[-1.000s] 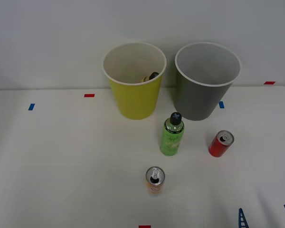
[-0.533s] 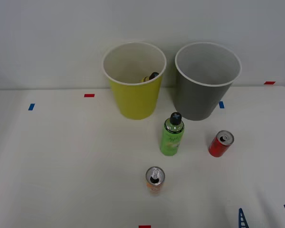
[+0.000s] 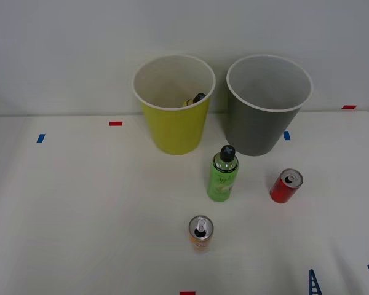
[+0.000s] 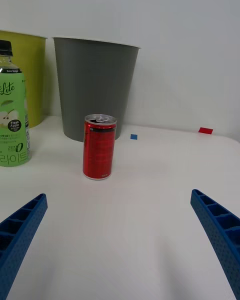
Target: Put cans in the gray bin, plastic bottles in the light green bin
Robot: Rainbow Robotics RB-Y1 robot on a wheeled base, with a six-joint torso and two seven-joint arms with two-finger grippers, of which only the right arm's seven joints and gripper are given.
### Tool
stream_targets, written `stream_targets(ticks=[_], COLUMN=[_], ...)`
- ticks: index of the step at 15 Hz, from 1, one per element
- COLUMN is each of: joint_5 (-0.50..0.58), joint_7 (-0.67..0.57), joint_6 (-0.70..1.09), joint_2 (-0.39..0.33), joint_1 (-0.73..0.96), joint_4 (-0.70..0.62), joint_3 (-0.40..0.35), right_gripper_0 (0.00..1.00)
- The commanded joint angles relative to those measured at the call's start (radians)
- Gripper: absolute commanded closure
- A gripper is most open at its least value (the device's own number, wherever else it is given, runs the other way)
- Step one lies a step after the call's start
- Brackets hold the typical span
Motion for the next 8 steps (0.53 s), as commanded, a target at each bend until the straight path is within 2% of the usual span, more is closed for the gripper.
stream_targets(ticks=[1, 8], joint_5=[0.000, 0.000], joint_7=[0.000, 0.000], joint_6=[0.000, 0.000], joint_2=[0.000, 0.000], joint_1=[0.000, 0.000], joint_4=[0.000, 0.000], joint_3=[0.000, 0.000], right_gripper_0=[0.00, 0.00])
